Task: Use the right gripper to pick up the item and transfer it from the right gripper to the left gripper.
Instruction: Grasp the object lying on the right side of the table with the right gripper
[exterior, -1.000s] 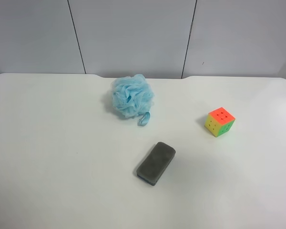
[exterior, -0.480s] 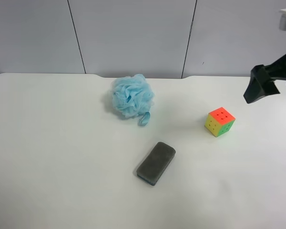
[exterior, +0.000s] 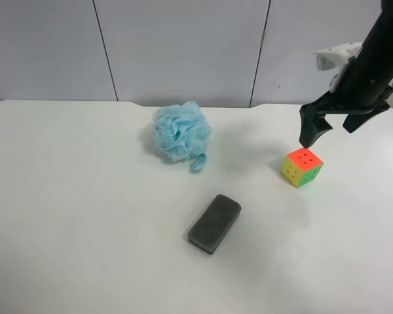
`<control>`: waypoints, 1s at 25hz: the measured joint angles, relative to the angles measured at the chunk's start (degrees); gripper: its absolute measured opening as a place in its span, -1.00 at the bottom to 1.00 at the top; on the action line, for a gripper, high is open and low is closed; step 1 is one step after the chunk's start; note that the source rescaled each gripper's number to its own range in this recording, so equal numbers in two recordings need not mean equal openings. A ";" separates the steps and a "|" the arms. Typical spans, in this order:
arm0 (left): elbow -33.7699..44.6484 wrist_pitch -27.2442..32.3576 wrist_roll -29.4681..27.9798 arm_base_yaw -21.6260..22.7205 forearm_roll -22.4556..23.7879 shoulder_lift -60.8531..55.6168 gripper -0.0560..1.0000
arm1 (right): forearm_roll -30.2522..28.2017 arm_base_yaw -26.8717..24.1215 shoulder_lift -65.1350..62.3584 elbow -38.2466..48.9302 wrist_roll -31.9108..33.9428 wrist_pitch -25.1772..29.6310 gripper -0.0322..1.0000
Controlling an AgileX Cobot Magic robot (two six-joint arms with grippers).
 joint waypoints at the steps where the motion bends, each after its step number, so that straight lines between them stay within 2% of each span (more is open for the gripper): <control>1: 0.00 0.00 0.00 0.00 0.00 0.00 1.00 | 0.04 0.00 1.36 0.00 -0.57 -0.08 1.00; 12: 0.00 0.06 0.00 0.00 0.00 0.00 1.00 | 1.40 0.00 12.33 -0.02 -3.98 -7.61 1.00; 25: 0.00 0.06 0.00 0.00 0.00 0.00 1.00 | 1.44 0.00 16.60 -0.02 -7.65 -13.62 1.00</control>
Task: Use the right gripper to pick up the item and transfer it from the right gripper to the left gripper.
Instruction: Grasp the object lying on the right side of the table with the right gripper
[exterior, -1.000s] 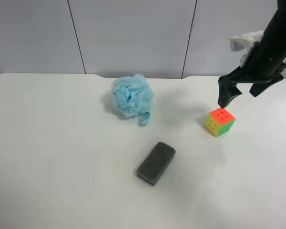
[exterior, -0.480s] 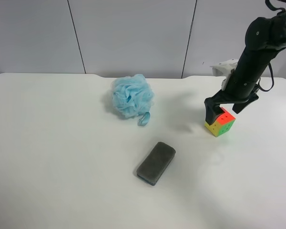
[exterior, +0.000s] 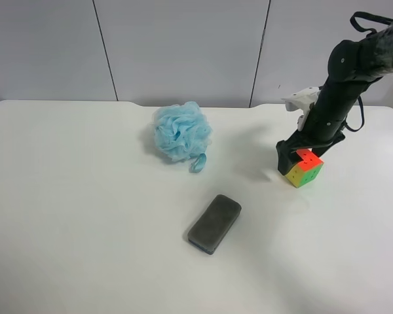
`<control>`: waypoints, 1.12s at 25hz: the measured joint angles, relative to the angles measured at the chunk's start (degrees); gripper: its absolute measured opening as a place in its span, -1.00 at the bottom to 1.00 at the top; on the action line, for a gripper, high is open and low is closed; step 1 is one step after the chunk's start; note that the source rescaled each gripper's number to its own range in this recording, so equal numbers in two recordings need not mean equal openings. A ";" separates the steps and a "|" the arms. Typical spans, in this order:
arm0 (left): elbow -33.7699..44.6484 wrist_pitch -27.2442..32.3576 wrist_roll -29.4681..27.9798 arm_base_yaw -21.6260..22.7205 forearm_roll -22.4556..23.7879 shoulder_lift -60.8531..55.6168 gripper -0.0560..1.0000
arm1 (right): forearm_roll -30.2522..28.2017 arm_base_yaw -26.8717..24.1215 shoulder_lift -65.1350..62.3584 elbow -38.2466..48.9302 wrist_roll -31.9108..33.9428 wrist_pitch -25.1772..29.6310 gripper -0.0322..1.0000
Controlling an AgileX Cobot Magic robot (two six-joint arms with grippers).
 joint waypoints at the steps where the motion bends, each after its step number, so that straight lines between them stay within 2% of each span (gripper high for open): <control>1: 0.00 0.00 0.00 0.00 0.00 0.00 1.00 | 0.00 0.00 0.00 0.00 -0.46 -0.13 0.97; 5: 0.00 0.00 0.00 0.00 0.00 0.00 1.00 | 0.13 0.00 0.22 0.00 -0.84 -0.96 0.77; 11: 0.00 0.00 0.00 0.00 0.00 0.00 1.00 | 1.08 0.00 1.21 0.00 -0.84 -0.86 0.65; 13: 0.00 0.00 0.00 0.00 0.00 0.00 1.00 | 1.08 0.00 1.21 0.00 -0.84 -0.86 0.54; 15: 0.00 0.00 0.00 0.00 0.00 0.00 1.00 | 1.08 0.00 1.21 0.00 -0.84 -0.83 0.37; 20: 0.00 0.00 0.00 0.00 0.00 0.00 1.00 | 1.08 0.00 1.21 -0.05 -0.84 0.26 -0.27; 22: 0.00 0.00 0.00 0.00 0.00 0.00 1.00 | 1.08 0.00 1.21 -0.05 -0.84 0.46 -0.66; 23: 0.00 0.00 0.00 0.00 0.00 0.00 1.00 | 1.08 0.00 1.21 -0.05 -0.84 0.53 -0.94; 28: 0.00 0.00 0.00 0.00 0.00 0.00 1.00 | 1.08 0.00 1.21 -0.05 -0.84 0.54 -0.92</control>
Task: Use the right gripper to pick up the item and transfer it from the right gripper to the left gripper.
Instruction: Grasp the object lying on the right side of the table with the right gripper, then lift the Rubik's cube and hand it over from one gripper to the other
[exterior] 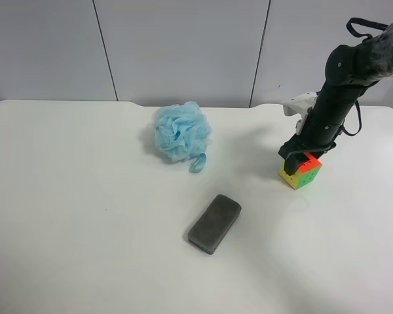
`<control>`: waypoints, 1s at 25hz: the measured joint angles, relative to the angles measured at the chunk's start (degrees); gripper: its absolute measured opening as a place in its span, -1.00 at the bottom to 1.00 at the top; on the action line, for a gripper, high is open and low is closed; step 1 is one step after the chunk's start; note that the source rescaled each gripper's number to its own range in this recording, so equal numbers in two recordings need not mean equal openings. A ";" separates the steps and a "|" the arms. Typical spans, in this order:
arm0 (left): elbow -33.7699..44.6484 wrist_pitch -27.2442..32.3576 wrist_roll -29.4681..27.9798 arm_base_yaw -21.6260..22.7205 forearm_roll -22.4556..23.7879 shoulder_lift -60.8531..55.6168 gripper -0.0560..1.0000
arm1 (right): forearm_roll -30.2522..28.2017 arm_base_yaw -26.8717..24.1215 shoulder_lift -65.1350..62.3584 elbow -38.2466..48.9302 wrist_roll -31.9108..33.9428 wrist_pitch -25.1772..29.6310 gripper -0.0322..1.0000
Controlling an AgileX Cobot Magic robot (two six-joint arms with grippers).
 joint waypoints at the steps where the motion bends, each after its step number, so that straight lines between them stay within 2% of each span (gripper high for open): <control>1: 0.00 0.00 0.00 0.00 0.00 0.00 1.00 | 0.00 0.00 0.00 0.00 0.00 0.05 -0.92; 16: 0.00 0.00 0.02 0.00 0.00 0.00 1.00 | 4.93 0.44 -8.12 -3.98 0.00 5.77 -0.92; 21: 0.00 0.00 0.06 0.00 0.00 0.00 1.00 | 4.93 4.39 -12.43 -3.98 0.00 6.13 -0.92; 25: 0.00 0.00 0.06 0.00 0.00 0.00 1.00 | 4.93 9.53 -14.61 -4.12 0.00 6.73 -0.92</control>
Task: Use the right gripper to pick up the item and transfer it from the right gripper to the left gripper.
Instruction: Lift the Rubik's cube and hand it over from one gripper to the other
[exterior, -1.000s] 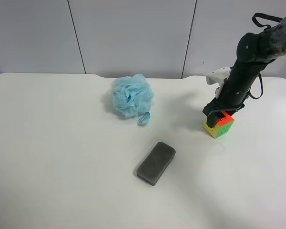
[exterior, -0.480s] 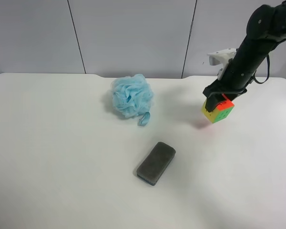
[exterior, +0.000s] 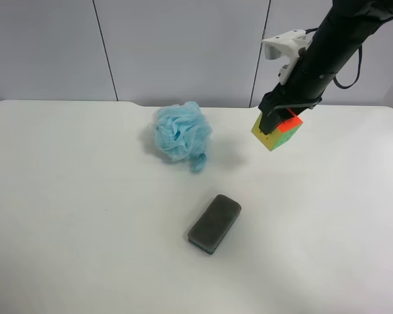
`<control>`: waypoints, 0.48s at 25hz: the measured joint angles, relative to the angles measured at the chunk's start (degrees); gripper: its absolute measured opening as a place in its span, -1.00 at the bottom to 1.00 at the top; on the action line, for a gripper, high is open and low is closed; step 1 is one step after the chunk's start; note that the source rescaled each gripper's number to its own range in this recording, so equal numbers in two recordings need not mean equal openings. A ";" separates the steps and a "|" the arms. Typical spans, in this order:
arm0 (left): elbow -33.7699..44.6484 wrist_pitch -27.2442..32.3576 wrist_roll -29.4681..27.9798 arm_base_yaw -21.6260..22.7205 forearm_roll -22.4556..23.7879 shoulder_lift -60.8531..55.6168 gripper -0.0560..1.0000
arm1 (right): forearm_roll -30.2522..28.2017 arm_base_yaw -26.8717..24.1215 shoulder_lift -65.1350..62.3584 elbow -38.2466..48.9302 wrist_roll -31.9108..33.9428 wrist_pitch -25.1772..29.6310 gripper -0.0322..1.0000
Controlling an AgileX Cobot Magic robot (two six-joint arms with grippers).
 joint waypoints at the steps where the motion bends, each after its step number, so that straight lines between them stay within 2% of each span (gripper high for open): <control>1: 0.00 0.00 0.05 0.00 0.00 0.00 1.00 | 0.06 1.38 -0.35 0.00 0.00 0.49 -0.92; 7: 0.00 0.04 0.17 0.00 0.00 0.25 1.00 | 0.00 9.61 -2.36 0.00 -0.21 1.04 -0.92; 11: -0.69 1.14 0.26 0.00 0.00 4.93 1.00 | 0.00 15.72 -3.01 0.00 -1.39 1.04 -0.92; 12: -0.80 1.21 0.38 0.00 0.00 6.54 1.00 | 0.00 18.82 -3.01 0.00 -2.22 0.86 -0.92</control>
